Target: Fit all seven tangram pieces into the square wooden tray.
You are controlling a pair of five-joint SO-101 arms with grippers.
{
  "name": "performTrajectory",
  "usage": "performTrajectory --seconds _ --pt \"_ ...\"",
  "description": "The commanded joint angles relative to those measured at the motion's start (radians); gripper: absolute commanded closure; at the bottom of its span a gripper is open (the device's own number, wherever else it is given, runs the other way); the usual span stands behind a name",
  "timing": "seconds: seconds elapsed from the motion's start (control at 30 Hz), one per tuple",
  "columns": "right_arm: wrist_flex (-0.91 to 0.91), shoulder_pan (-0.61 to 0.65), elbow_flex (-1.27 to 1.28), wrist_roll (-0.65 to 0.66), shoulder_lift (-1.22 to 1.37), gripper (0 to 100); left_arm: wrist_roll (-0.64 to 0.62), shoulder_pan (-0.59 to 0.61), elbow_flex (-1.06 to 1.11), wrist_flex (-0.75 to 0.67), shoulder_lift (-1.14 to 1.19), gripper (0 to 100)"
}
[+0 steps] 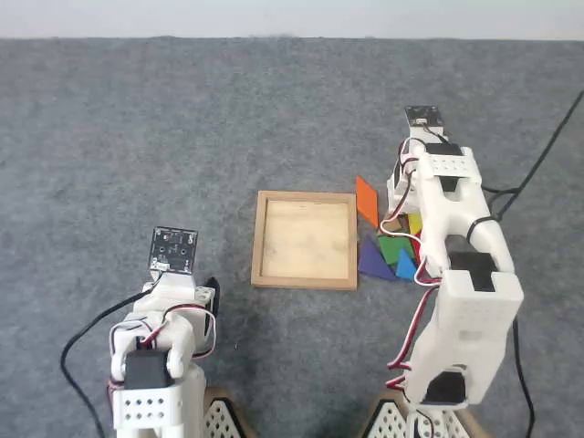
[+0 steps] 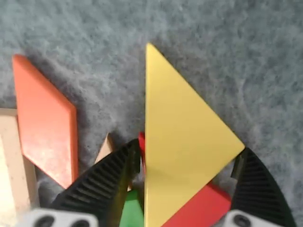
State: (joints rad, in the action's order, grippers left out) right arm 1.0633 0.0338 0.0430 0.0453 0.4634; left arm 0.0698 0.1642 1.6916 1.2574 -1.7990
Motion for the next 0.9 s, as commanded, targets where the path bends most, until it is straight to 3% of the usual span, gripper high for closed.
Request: performTrajectory --seconds 0.0,0.3,0.53,0.87 --pt "0.005 -0.004 -0.06 0.012 -0.021 69.6 0.006 -0.002 -0.008 0.009 -0.028 85" --pt "0.002 -0.01 -0.107 0.021 -0.019 75.7 0.006 -0.002 -0.008 0.009 -0.028 85" --pt "-0.025 -0.007 -0.107 0.138 -0.008 66.4 0.006 -0.002 -0.008 0.009 -0.028 85" --pt "-0.119 -0.007 -0.103 0.249 -0.005 65.3 0.006 -0.002 -0.008 0.009 -0.028 85"
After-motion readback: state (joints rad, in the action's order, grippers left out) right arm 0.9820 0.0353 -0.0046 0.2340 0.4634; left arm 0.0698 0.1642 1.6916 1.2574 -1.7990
